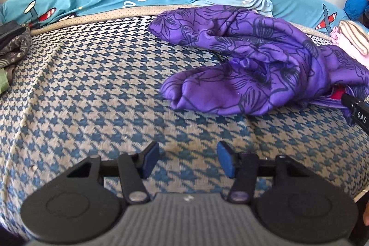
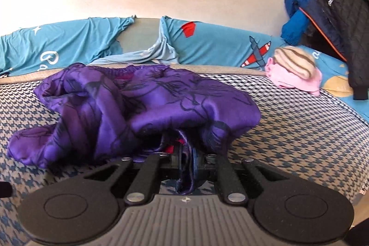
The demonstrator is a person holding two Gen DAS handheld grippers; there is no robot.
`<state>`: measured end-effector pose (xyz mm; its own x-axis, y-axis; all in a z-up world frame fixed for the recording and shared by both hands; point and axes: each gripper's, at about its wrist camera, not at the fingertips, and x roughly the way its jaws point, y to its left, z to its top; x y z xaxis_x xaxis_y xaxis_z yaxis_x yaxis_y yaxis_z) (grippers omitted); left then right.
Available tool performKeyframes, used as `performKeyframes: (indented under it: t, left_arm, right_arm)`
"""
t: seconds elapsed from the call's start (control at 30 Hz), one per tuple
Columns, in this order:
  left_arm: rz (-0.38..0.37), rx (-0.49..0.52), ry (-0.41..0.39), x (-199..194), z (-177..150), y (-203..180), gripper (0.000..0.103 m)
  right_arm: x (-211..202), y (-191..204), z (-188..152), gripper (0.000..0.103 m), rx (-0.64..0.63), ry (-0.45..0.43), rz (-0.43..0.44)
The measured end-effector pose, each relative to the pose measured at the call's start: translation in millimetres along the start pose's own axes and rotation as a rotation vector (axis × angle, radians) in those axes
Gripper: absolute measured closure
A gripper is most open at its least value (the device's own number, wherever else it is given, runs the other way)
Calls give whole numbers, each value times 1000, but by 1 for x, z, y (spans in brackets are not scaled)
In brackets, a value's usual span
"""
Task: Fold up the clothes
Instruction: 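Lower the folded garment onto the bed and open the left gripper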
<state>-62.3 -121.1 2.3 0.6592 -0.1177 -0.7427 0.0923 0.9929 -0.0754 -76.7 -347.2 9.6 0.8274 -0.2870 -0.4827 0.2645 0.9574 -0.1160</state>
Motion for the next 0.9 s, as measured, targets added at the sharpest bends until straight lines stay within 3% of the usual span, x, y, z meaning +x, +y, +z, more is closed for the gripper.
performKeyframes:
  t: [0.23,0.47,0.57,0.7,0.9]
  left_arm:
    - [7,-31,-8,-13,-8,11,48]
    - [18,-57,-17,-20,-9,20,37]
    - [26,-67,-20,-22,-9,23,32]
    - [41,-80,-21,-22,-10,28,23]
    - [57,-112,-21,-21,-9,39,21]
  right_arm:
    - [-3,-15,-3,94,28,23,-49]
    - [-7,-35,-4,92,127,28,-139]
    - [-7,-42,-4,91,170,45,-135]
    - [-11,-35,-4,87,128,23,-107]
    - [-12,-25,-6,82,127,33,-24]
